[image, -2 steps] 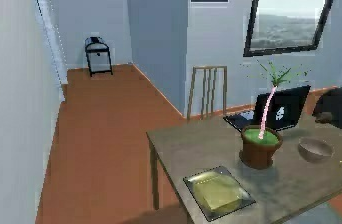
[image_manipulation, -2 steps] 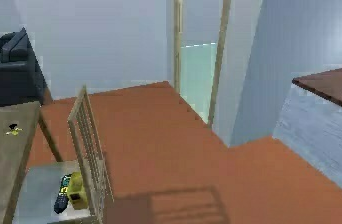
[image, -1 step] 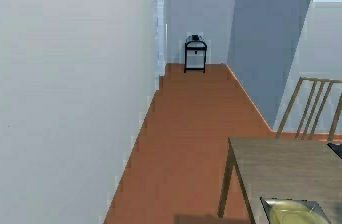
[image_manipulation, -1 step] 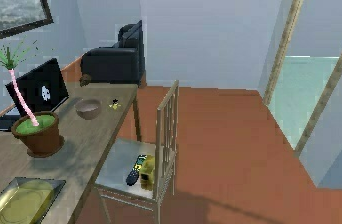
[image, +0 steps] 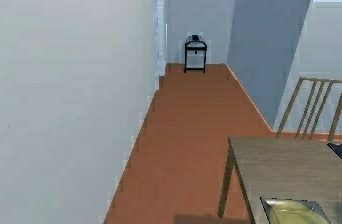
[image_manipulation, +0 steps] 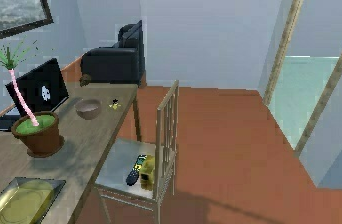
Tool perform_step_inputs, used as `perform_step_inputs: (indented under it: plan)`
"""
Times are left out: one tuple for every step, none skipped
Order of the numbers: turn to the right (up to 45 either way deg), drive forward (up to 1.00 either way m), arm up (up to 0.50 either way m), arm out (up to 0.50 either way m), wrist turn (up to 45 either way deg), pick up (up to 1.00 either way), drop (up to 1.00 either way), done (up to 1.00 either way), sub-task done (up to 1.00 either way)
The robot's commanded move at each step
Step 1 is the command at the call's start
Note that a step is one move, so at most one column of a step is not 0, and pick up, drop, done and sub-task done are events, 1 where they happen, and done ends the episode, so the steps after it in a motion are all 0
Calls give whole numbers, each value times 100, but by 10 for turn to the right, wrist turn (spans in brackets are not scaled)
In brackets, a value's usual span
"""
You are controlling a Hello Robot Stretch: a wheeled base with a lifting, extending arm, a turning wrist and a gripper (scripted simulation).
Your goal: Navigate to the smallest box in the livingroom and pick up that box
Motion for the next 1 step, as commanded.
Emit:
perform_step_inputs:
  plan:
    - [0, 0, 8, 0, 0, 0, 0, 0, 0]
